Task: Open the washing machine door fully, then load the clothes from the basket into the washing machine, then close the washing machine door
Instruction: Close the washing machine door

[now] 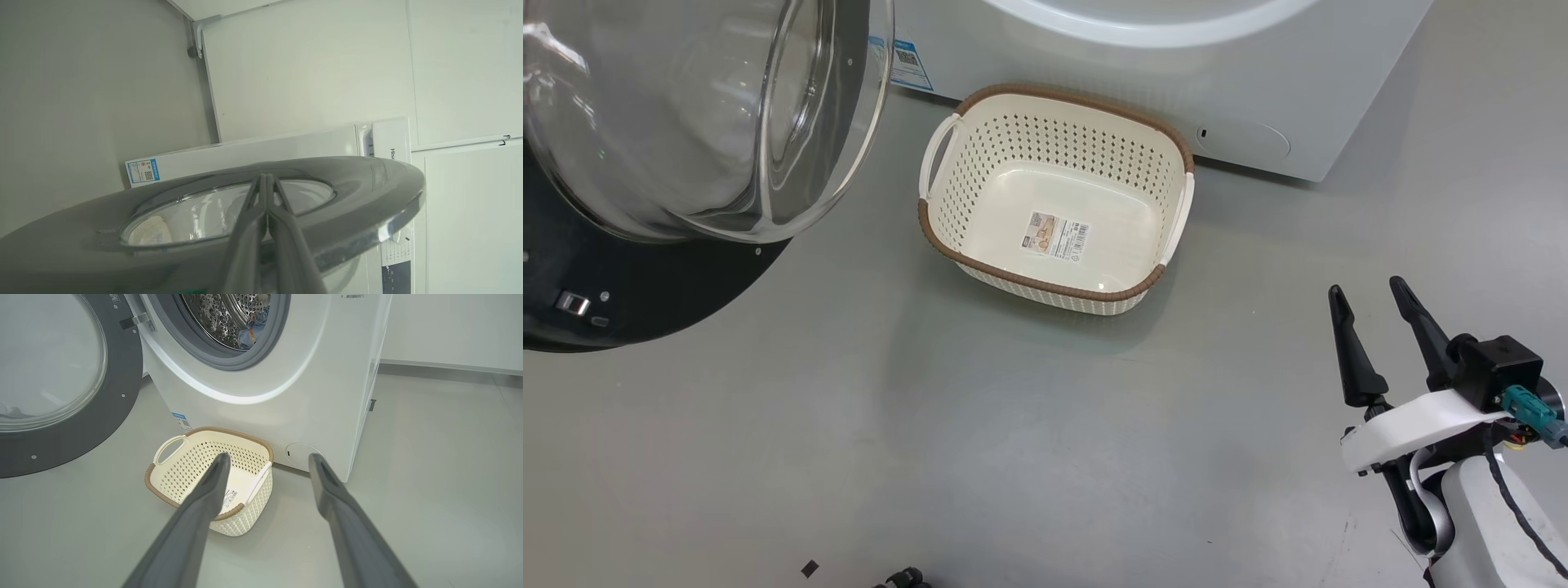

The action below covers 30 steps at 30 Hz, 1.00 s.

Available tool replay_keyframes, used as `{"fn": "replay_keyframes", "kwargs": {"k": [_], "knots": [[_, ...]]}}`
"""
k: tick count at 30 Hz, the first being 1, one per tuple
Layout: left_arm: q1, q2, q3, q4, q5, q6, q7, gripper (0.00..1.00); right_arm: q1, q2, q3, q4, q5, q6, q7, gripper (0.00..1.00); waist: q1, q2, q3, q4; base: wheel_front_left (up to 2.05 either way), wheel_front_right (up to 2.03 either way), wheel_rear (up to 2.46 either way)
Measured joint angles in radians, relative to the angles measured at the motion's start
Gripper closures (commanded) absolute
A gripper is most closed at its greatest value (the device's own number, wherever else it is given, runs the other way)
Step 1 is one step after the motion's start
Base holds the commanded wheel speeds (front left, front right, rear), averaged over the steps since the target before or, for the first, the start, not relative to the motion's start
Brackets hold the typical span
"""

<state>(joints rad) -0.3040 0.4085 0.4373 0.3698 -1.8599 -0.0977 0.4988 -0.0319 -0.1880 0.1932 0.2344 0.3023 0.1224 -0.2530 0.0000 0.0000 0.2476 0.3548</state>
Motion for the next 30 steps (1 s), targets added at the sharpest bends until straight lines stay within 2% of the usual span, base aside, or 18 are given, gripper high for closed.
{"fn": "replay_keyframes", "kwargs": {"k": [15, 30], "knots": [[0.056, -0.010, -0.034, -0.100, -0.110, -0.016, 0.193, 1.00, -0.001, 0.005, 0.002, 0.008, 0.001, 0.000, 0.000, 0.00, 0.0000, 0.0000, -0.005, 0.016, 0.00, 0.00, 0.00], [0.117, -0.041, -0.086, -0.177, -0.138, -0.017, 0.311, 1.00, -0.001, 0.027, 0.005, 0.022, 0.009, 0.000, 0.000, 0.00, 0.0000, 0.0000, -0.025, 0.011, 0.00, 0.00, 0.00]]}}
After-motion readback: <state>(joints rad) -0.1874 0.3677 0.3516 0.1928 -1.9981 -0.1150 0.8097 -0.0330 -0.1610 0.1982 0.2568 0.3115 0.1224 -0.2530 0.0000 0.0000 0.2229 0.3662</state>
